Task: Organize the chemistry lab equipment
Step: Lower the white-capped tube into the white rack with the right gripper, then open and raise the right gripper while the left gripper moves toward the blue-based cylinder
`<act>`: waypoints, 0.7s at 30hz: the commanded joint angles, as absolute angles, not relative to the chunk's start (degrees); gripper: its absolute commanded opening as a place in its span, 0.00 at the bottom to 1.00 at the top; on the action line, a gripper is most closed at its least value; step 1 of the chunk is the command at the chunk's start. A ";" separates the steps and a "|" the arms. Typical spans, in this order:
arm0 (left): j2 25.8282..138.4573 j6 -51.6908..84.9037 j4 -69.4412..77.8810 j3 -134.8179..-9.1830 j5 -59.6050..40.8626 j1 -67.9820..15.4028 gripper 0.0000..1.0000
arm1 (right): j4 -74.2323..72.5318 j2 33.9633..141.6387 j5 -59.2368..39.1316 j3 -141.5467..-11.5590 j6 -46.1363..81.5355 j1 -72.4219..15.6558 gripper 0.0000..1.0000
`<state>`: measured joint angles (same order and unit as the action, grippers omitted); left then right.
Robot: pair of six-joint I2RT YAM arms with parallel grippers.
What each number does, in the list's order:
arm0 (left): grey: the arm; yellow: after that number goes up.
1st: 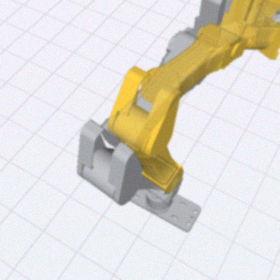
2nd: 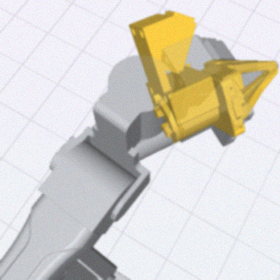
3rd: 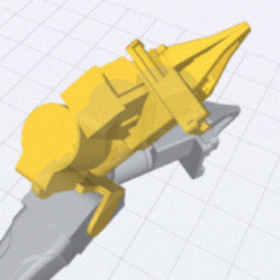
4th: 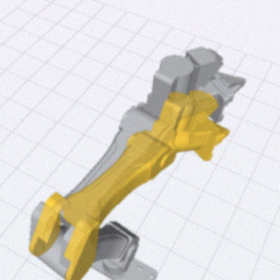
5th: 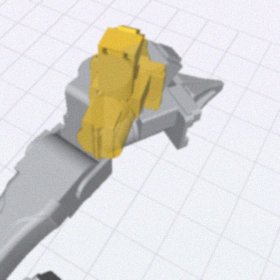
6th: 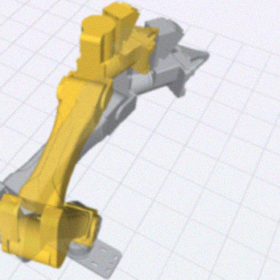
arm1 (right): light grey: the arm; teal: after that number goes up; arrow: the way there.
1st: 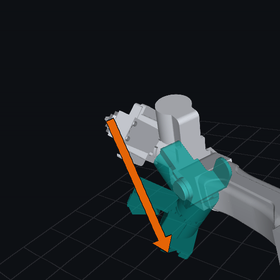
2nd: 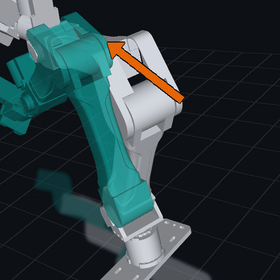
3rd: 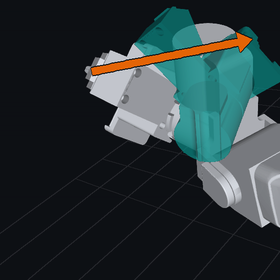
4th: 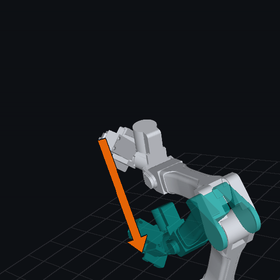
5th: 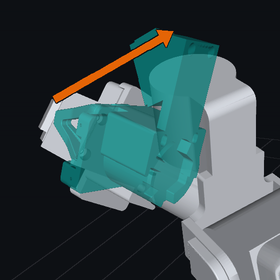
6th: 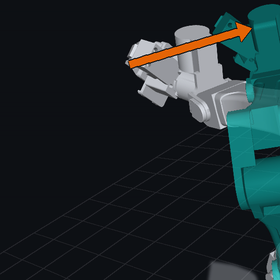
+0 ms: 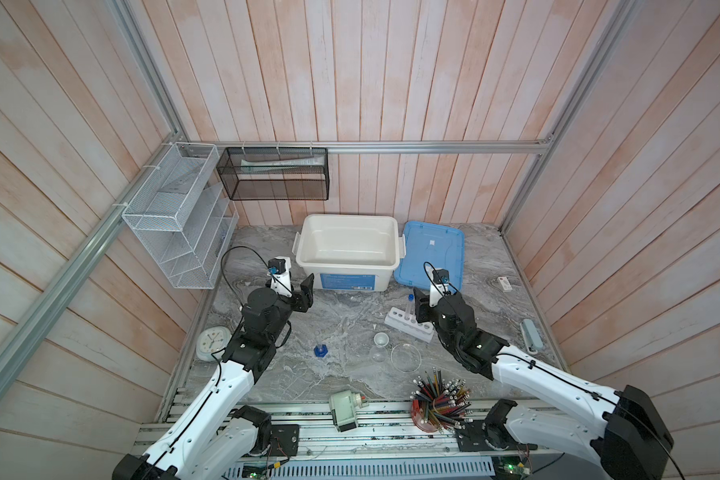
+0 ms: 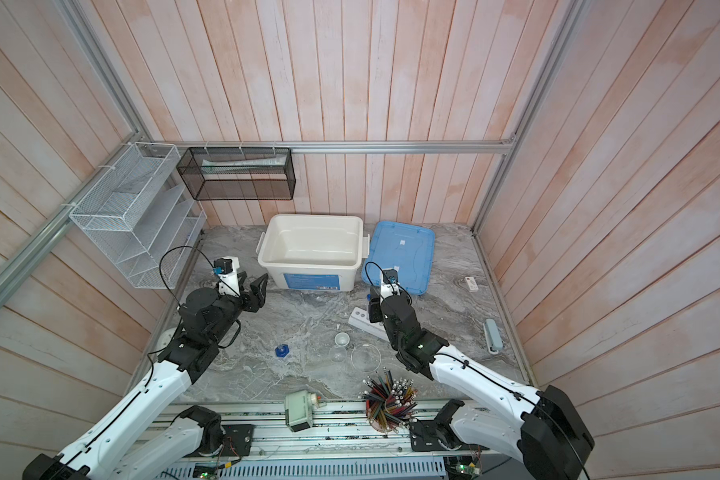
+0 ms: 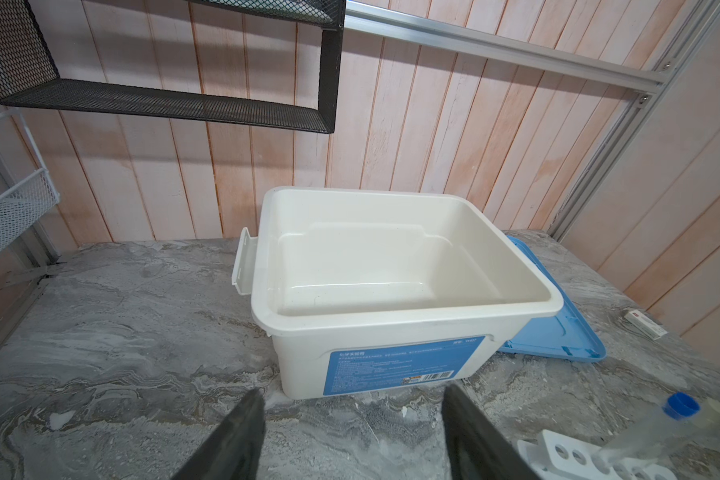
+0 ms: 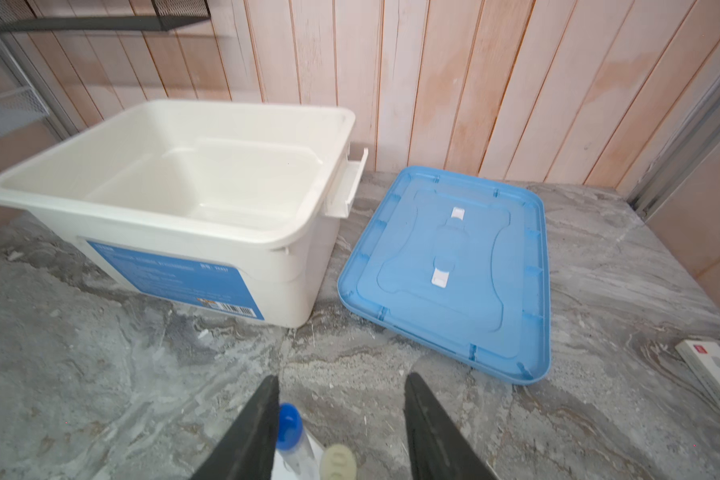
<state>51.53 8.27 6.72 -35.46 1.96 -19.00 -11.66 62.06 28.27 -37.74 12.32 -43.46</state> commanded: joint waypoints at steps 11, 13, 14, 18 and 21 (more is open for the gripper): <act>42.95 15.29 -1.39 -34.57 2.29 -18.66 0.74 | -2.26 64.38 24.91 -53.05 6.03 -42.15 0.51; 39.99 15.40 -2.55 -32.70 2.47 -18.64 0.75 | -2.87 64.17 24.18 -52.87 5.56 -41.80 0.51; 38.39 15.59 -3.22 -31.72 2.59 -18.67 0.75 | -3.30 64.01 23.78 -52.62 5.49 -41.59 0.51; 33.09 16.94 -4.81 -27.34 5.26 -18.72 0.75 | -4.74 63.39 21.99 -51.16 5.62 -40.40 0.51; 31.38 18.49 -4.31 -26.18 7.90 -19.03 0.73 | -5.53 63.04 20.65 -50.04 5.86 -39.48 0.51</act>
